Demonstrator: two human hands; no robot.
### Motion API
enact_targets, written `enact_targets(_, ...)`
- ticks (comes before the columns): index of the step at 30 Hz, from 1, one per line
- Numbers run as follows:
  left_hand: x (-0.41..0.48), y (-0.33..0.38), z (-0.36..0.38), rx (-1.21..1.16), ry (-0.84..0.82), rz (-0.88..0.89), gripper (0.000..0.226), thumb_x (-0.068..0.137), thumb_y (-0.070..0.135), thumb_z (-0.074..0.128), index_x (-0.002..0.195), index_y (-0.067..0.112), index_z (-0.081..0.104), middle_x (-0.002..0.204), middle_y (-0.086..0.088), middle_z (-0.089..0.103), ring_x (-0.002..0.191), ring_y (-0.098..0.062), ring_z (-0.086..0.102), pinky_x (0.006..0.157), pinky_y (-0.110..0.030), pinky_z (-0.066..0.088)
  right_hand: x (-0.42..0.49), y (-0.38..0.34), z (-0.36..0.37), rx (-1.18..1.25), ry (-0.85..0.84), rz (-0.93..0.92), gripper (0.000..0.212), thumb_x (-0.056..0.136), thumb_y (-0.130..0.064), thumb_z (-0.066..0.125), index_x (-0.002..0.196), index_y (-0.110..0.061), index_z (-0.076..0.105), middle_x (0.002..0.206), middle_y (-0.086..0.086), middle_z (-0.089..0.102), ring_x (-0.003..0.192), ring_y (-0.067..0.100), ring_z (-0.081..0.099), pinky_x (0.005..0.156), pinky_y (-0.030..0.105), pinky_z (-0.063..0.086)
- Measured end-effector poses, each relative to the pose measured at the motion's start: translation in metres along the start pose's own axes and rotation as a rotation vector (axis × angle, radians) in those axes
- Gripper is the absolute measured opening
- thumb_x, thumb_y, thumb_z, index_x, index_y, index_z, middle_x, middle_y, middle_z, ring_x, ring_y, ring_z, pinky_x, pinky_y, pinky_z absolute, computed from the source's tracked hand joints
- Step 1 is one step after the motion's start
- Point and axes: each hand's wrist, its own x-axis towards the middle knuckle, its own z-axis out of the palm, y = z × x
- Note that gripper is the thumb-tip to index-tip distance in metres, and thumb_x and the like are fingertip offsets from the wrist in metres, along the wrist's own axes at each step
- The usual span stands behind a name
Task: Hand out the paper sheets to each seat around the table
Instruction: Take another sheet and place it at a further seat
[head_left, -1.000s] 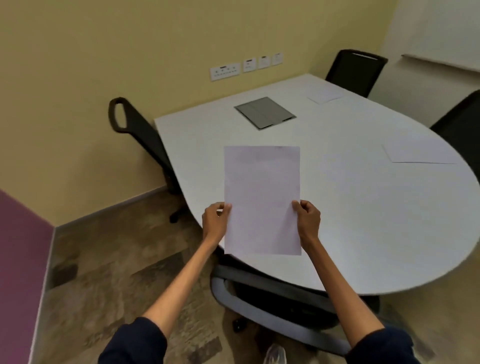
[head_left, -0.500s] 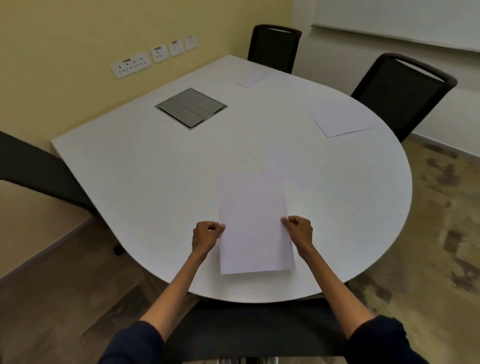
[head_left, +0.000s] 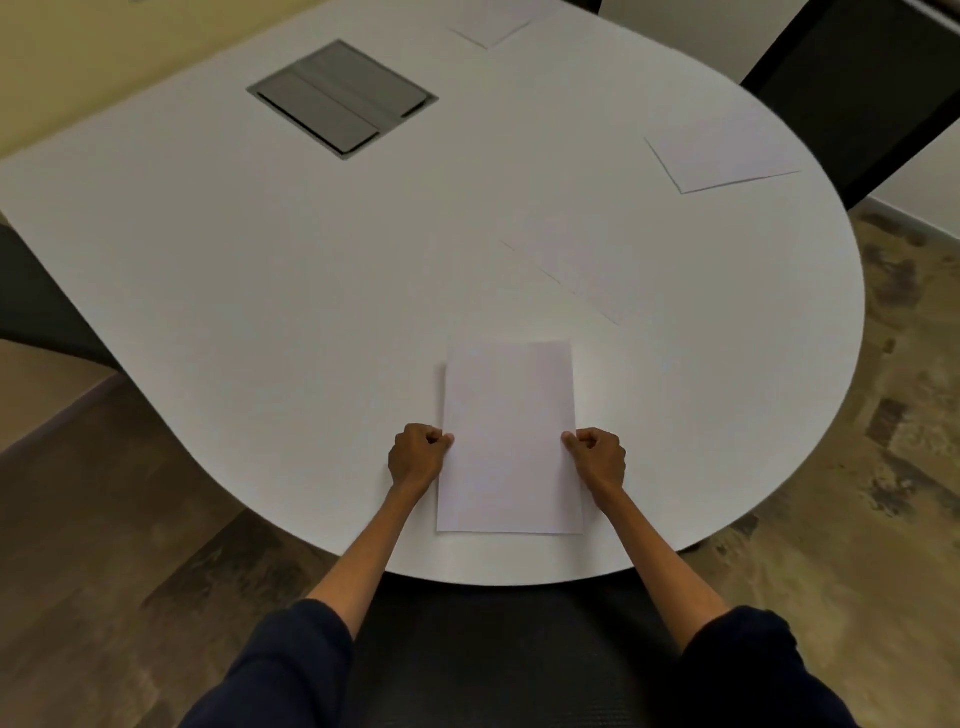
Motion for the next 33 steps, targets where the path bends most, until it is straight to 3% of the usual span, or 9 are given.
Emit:
enact_targets(3, 0.003, -0.002, 0.007, 0.047, 0.023, -0.003, 0.042, 0.088, 0.026, 0.068, 0.052, 0.017, 0.048, 0.055, 0.003, 0.051, 0.066, -0.031, 0.061, 0.074, -0.04, 0.052, 0.005, 0.001, 0.004, -0.066, 0.008, -0.014, 0.027, 0.09, -0.028, 0.069, 0.105, -0.006, 0.072, 0.103, 0.01, 0.074, 0.098, 0.028, 0.068, 0.082, 0.03, 0.048)
enact_targets(7, 0.009, -0.001, 0.014, 0.021, 0.06, -0.041, 0.023, 0.087, 0.03, 0.07, 0.086, 0.007, 0.075, 0.095, -0.009, 0.075, 0.096, -0.031, 0.067, 0.099, -0.041, 0.044, 0.009, 0.002, 0.003, -0.145, 0.04, -0.031, 0.022, 0.085, -0.027, 0.07, 0.099, -0.009, 0.07, 0.096, 0.006, 0.073, 0.092, 0.026, 0.068, 0.08, 0.032, 0.05)
enact_targets(14, 0.015, -0.002, 0.022, 0.151, 0.147, -0.061, 0.025, 0.082, 0.033, 0.071, 0.079, 0.008, 0.075, 0.083, -0.002, 0.073, 0.077, -0.022, 0.061, 0.085, -0.034, 0.029, 0.012, 0.007, 0.004, -0.195, 0.043, -0.086, 0.032, 0.084, -0.029, 0.071, 0.11, -0.011, 0.062, 0.093, 0.004, 0.069, 0.09, 0.024, 0.066, 0.078, 0.029, 0.045)
enact_targets(18, 0.017, -0.009, 0.021, 0.134, 0.134, -0.021, 0.034, 0.082, 0.038, 0.072, 0.102, 0.012, 0.065, 0.104, -0.001, 0.068, 0.099, -0.023, 0.063, 0.094, -0.038, 0.034, 0.012, 0.009, 0.001, -0.213, 0.033, -0.125, 0.036, 0.087, -0.031, 0.071, 0.113, -0.009, 0.059, 0.099, 0.008, 0.068, 0.092, 0.025, 0.066, 0.08, 0.033, 0.048)
enact_targets(22, 0.018, -0.005, 0.018, 0.076, 0.071, 0.14, 0.047, 0.085, 0.038, 0.07, 0.124, 0.015, 0.054, 0.129, -0.005, 0.053, 0.121, -0.025, 0.053, 0.102, -0.042, 0.035, 0.007, 0.01, -0.003, -0.272, 0.103, -0.249, 0.034, 0.09, -0.037, 0.067, 0.11, -0.011, 0.059, 0.107, 0.006, 0.065, 0.094, 0.024, 0.065, 0.076, 0.032, 0.05)
enact_targets(24, 0.02, 0.0, 0.017, 0.168, -0.045, 0.269, 0.062, 0.085, 0.039, 0.069, 0.139, 0.021, 0.045, 0.148, -0.005, 0.038, 0.138, -0.024, 0.036, 0.109, -0.044, 0.03, 0.004, 0.009, -0.002, -0.349, 0.084, -0.375, 0.037, 0.088, -0.039, 0.069, 0.113, -0.014, 0.059, 0.113, 0.003, 0.06, 0.099, 0.021, 0.062, 0.076, 0.031, 0.05)
enact_targets(26, 0.021, 0.004, 0.019, 0.346, -0.175, 0.386, 0.081, 0.084, 0.044, 0.069, 0.151, 0.026, 0.028, 0.162, -0.003, 0.017, 0.15, -0.022, 0.015, 0.116, -0.047, 0.022, 0.003, 0.008, 0.0, -0.45, -0.012, -0.495, 0.052, 0.083, -0.044, 0.072, 0.124, -0.016, 0.055, 0.128, 0.003, 0.052, 0.116, 0.021, 0.054, 0.087, 0.037, 0.051)
enact_targets(29, 0.021, 0.003, 0.027, 0.543, -0.336, 0.461, 0.098, 0.084, 0.047, 0.068, 0.156, 0.029, 0.005, 0.165, -0.002, -0.01, 0.152, -0.019, -0.008, 0.122, -0.05, 0.005, 0.004, 0.01, 0.004, -0.595, -0.151, -0.58, 0.082, 0.081, -0.053, 0.071, 0.146, -0.015, 0.039, 0.153, 0.006, 0.036, 0.143, 0.023, 0.033, 0.114, 0.041, 0.035)
enact_targets(33, 0.02, -0.007, 0.035, 0.607, -0.437, 0.483, 0.096, 0.089, 0.04, 0.064, 0.156, 0.025, -0.002, 0.163, -0.007, -0.016, 0.151, -0.021, -0.016, 0.123, -0.048, -0.004, 0.001, 0.022, 0.011, -0.708, -0.245, -0.554, 0.094, 0.086, -0.059, 0.061, 0.157, -0.015, 0.017, 0.165, 0.004, 0.014, 0.153, 0.019, 0.011, 0.125, 0.04, 0.01)
